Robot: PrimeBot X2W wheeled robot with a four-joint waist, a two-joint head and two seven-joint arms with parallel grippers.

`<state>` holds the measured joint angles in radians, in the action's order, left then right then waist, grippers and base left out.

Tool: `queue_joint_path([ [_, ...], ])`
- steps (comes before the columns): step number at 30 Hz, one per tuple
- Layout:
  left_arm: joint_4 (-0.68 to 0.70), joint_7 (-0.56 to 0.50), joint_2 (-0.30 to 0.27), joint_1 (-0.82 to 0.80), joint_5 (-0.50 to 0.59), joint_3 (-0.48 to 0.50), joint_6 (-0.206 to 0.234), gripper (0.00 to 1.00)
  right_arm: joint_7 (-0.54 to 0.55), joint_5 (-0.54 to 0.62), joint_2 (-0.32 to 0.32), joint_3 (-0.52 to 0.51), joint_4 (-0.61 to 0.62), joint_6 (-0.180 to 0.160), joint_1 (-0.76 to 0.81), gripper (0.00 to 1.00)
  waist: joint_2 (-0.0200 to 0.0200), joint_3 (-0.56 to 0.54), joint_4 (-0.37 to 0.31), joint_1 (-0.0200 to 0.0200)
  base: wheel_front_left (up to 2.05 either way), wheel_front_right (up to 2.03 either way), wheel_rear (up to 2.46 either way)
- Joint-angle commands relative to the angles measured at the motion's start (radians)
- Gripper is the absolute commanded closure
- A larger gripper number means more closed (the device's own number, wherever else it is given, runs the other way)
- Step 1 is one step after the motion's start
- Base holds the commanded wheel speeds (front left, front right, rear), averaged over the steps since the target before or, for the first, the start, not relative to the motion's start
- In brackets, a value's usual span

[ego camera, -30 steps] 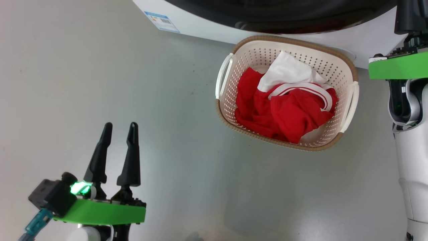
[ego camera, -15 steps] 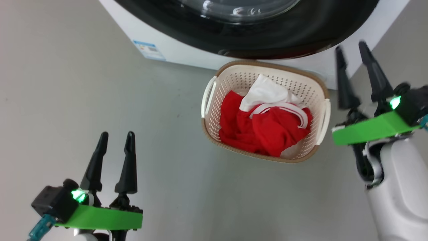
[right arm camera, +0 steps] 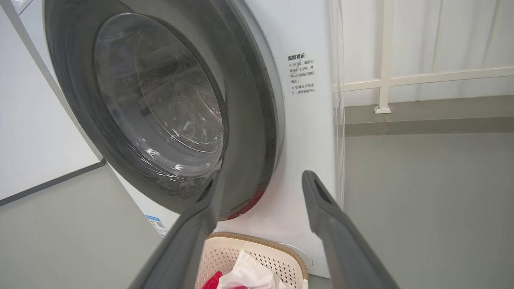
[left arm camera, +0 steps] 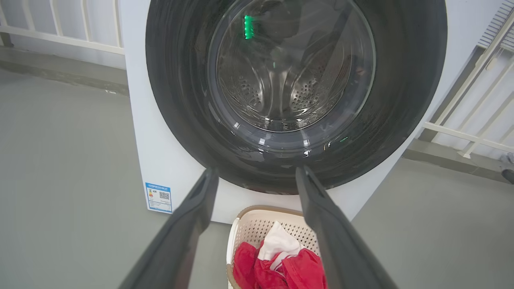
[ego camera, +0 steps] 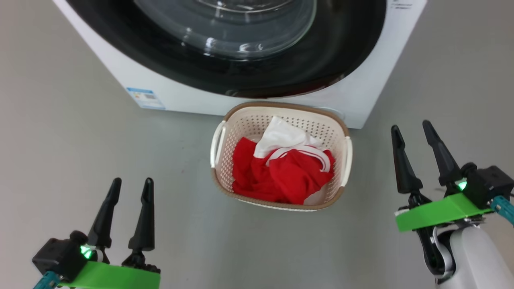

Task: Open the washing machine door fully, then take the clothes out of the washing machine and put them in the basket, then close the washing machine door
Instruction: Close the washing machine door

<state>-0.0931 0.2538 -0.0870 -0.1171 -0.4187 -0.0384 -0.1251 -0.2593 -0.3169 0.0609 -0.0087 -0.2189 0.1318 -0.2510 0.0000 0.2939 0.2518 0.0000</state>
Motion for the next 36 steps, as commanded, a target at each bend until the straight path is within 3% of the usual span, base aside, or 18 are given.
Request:
queue_joint_path([
  [1, 0.024, 0.008, -0.030, 0.006, 0.008, 0.035, -0.006, 0.00, -0.002, -0.008, -0.006, 0.019, 0.032, -0.001, 0.020, 0.00, 0.0000, -0.039, -0.045, 0.0000, 0.00, 0.00, 0.00],
  [12, 0.029, 0.008, -0.064, 0.064, 0.013, 0.053, -0.006, 0.00, -0.002, -0.015, -0.010, -0.010, 0.051, -0.001, 0.137, 0.00, 0.0000, -0.101, -0.129, 0.0000, 0.00, 0.00, 0.00],
  [36, 0.042, 0.008, -0.082, 0.189, 0.009, 0.095, -0.006, 0.00, -0.002, -0.031, -0.011, -0.095, 0.081, -0.001, 0.343, 0.00, 0.0000, -0.200, -0.236, 0.0000, 0.00, 0.00, 0.00],
])
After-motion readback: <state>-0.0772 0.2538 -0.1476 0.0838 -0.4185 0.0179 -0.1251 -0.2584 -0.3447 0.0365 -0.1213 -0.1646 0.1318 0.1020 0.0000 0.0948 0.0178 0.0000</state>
